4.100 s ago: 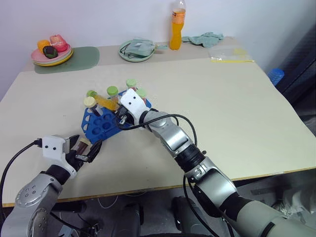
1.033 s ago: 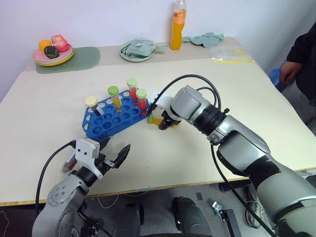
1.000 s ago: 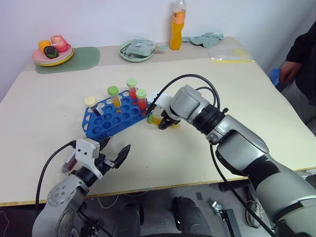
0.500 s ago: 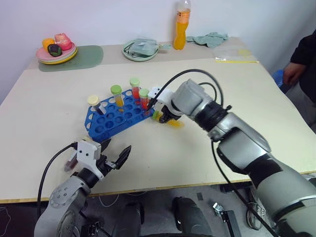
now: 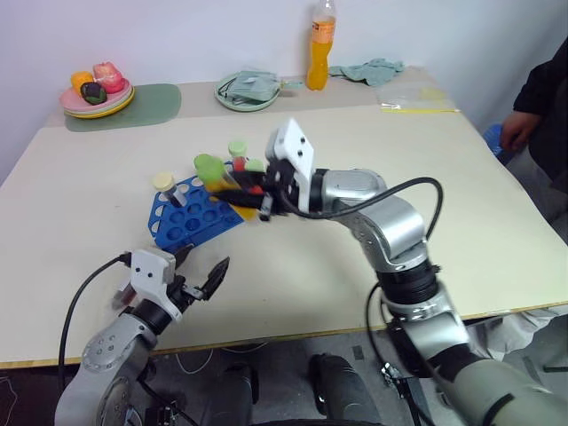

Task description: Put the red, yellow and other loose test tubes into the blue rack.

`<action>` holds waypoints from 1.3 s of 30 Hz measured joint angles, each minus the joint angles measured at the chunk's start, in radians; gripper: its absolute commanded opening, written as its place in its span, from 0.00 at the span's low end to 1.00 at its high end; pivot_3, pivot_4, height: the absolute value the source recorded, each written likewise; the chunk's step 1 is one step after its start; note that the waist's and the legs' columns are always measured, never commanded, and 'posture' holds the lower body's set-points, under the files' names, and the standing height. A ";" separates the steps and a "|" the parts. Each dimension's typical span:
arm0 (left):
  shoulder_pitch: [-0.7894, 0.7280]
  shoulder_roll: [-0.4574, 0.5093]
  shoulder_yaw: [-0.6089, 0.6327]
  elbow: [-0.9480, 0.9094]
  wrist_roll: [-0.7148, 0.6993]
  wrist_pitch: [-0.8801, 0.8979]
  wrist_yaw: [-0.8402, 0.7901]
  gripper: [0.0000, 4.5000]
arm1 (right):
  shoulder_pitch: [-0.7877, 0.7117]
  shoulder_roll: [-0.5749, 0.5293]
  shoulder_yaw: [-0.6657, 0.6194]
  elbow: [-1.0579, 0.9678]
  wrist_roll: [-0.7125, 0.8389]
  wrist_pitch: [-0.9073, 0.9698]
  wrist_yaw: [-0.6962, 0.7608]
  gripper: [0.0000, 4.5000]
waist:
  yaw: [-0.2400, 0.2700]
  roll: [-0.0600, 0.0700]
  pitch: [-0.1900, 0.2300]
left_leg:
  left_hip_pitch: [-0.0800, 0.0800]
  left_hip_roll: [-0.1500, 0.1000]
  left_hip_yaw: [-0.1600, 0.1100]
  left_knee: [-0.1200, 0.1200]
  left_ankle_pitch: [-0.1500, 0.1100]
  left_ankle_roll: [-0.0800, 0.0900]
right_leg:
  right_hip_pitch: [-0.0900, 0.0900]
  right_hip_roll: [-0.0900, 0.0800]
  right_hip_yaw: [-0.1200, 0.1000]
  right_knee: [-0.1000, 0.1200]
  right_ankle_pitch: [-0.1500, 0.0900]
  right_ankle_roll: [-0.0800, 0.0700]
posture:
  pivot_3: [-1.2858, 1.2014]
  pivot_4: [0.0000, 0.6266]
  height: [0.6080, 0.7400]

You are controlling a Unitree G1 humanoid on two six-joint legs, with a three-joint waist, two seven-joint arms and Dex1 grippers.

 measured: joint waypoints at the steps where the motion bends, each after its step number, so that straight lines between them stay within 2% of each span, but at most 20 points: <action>1: -0.013 0.001 0.016 0.012 0.006 -0.013 0.004 1.00 | 0.000 0.040 -0.008 0.030 0.002 -0.036 -0.039 0.21 | 0.001 0.000 0.000 | 0.000 0.000 0.000 0.000 0.000 0.000 | 0.000 0.000 0.000 0.000 0.000 0.000 | 0.52 0.24 1.00; 4: -0.038 0.012 0.050 0.052 0.037 -0.056 0.014 1.00 | -0.001 0.100 0.003 0.162 -0.027 -0.167 -0.133 0.21 | 0.000 0.000 0.000 | 0.000 0.000 0.000 -0.001 0.000 -0.001 | 0.000 0.000 0.000 0.000 0.000 0.000 | 0.52 0.24 1.00; 14: -0.021 0.029 0.051 0.078 0.092 -0.101 -0.010 1.00 | -0.001 0.103 0.070 0.506 -0.093 -0.469 -0.245 0.21 | -0.005 0.000 0.000 | 0.000 0.000 0.001 -0.002 0.001 -0.001 | -0.001 0.000 0.000 -0.001 0.000 0.000 | 0.52 0.24 1.00; 26: 0.014 0.034 0.013 0.063 0.103 -0.093 -0.049 1.00 | -0.007 0.106 0.096 0.704 -0.093 -0.636 -0.274 0.21 | -0.003 0.000 0.000 | 0.000 0.000 0.001 -0.002 0.001 -0.001 | 0.000 0.000 0.001 -0.001 0.000 0.000 | 0.52 0.24 1.00; 33: 0.007 0.034 0.003 0.008 0.102 -0.047 -0.032 1.00 | -0.111 0.138 0.090 0.861 -0.093 -0.717 -0.303 0.21 | -0.003 0.000 0.000 | 0.001 0.000 0.000 -0.002 0.001 -0.001 | 0.000 0.000 0.001 0.000 0.000 -0.001 | 0.52 0.24 1.00; 39: -0.014 0.034 0.002 -0.010 0.098 -0.008 -0.029 1.00 | -0.131 0.145 0.081 0.956 -0.092 -0.800 -0.313 0.21 | -0.004 0.000 0.000 | 0.001 0.000 0.000 -0.002 0.001 -0.001 | 0.000 0.000 0.001 0.000 0.000 -0.001 | 0.52 0.24 1.00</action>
